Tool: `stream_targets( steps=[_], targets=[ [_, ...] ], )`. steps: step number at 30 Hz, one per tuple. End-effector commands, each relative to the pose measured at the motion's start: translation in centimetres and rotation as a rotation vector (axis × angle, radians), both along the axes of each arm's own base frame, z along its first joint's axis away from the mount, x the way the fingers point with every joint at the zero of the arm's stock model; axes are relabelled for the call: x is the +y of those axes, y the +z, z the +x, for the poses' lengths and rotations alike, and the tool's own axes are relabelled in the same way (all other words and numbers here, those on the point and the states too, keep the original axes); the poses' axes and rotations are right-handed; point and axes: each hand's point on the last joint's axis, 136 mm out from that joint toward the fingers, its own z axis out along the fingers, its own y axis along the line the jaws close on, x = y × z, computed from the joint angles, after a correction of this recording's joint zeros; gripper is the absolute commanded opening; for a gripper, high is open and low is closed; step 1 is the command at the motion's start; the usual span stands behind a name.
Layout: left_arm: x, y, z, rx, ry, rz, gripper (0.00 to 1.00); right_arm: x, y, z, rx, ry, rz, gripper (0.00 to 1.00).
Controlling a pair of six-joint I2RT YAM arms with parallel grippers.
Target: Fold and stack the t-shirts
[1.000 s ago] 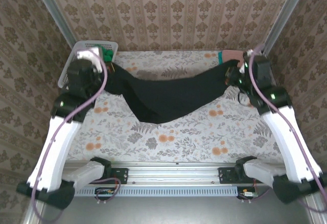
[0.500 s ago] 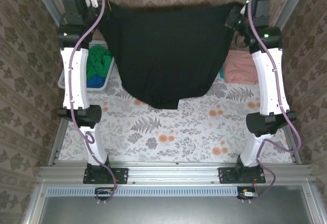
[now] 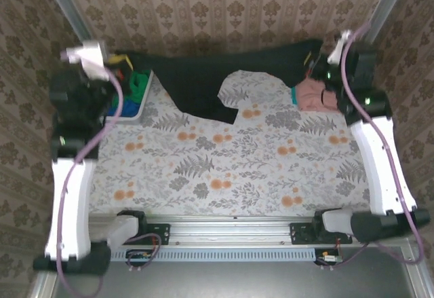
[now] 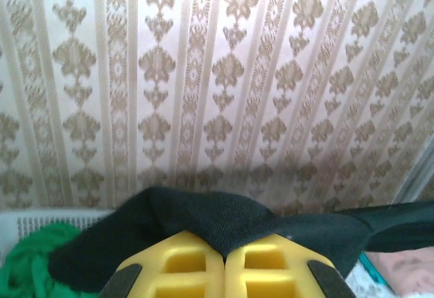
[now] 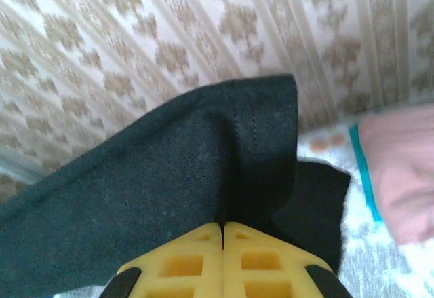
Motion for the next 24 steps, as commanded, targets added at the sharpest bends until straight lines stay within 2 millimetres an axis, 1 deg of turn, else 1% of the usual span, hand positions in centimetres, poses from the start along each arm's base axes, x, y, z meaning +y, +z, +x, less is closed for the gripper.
stream_targets(
  steps=[1,3,4,5,6,7,8,9,10,11,12,14,15,16,18,19,20,21,23,24],
  targets=[
    [0.2,-9.7,-2.1,0.124,0.039,-0.161,0.0,1.0,-9.2,-2.5,0.099,0.026,0.062,0.0],
    [-1.2,-17.5,-3.2,0.277,0.005,-0.224,0.0,1.2,-16.4,-3.9,0.244,0.023,0.06,0.0],
    [-1.9,-21.5,-3.8,0.374,0.001,-0.224,0.0,0.9,-19.8,-4.8,0.342,0.001,0.058,0.0],
    [-2.3,-24.8,-4.5,0.472,0.012,-0.222,0.0,0.8,-22.9,-5.9,0.434,-0.01,0.061,0.0],
    [-2.8,-27.3,-5.1,0.543,0.01,-0.214,0.0,1.0,-24.9,-6.6,0.486,0.001,0.065,0.01],
    [-3.5,-29.2,-5.9,0.602,-0.009,-0.196,0.0,1.2,-26.9,-7.5,0.54,0.006,0.063,0.04],
    [-3.7,-31.0,-6.9,0.66,-0.011,-0.169,0.0,0.9,-28.3,-8.3,0.59,-0.009,0.05,0.06],
    [-3.4,-32.5,-7.8,0.714,0.016,-0.149,0.0,0.7,-29.4,-9.3,0.64,-0.019,0.029,0.06],
    [-3.5,-33.5,-8.9,0.749,0.014,-0.12,0.0,0.5,-29.9,-10.0,0.668,-0.028,0.011,0.08],
    [-3.0,-34.1,-9.7,0.783,0.038,-0.104,0.0,0.1,-30.3,-11.1,0.712,-0.046,-0.008,0.09],
    [-2.6,-34.6,-10.3,0.81,0.058,-0.096,0.0,-0.2,-30.2,-11.7,0.72,-0.058,-0.02,0.11],
    [-1.8,-34.7,-11.6,0.841,0.077,-0.081,0.0,-0.9,-28.8,-12.6,0.702,-0.078,-0.039,0.21],
    [-1.6,-34.6,-12.1,0.85,0.077,-0.079,0.0,-1.1,-27.9,-12.9,0.68,-0.089,-0.044,0.22],
    [-1.5,-34.4,-12.4,0.853,0.073,-0.08,0.03,-1.4,-26.8,-13.2,0.649,-0.096,-0.053,0.23],
    [-1.8,-34.1,-12.8,0.856,0.039,-0.08,0.14,-2.0,-24.8,-13.5,0.599,-0.119,-0.067,0.28],
    [-1.9,-33.9,-13.0,0.861,0.035,-0.077,0.23,-2.1,-23.8,-13.5,0.575,-0.117,-0.073,0.31],
    [-2.0,-33.6,-13.0,0.861,0.021,-0.074,0.34,-2.2,-23.0,-13.6,0.565,-0.12,-0.077,0.34],
    [-2.4,-33.2,-13.0,0.854,-0.006,-0.067,0.42,-2.2,-22.3,-13.7,0.555,-0.117,-0.08,0.38],
    [-2.7,-32.2,-12.8,0.842,-0.021,-0.063,0.63,-2.4,-21.0,-13.5,0.514,-0.122,-0.082,0.42],
    [-2.8,-31.7,-12.6,0.829,-0.027,-0.059,0.68,-2.2,-20.7,-13.2,0.494,-0.12,-0.074,0.43]
  ],
)
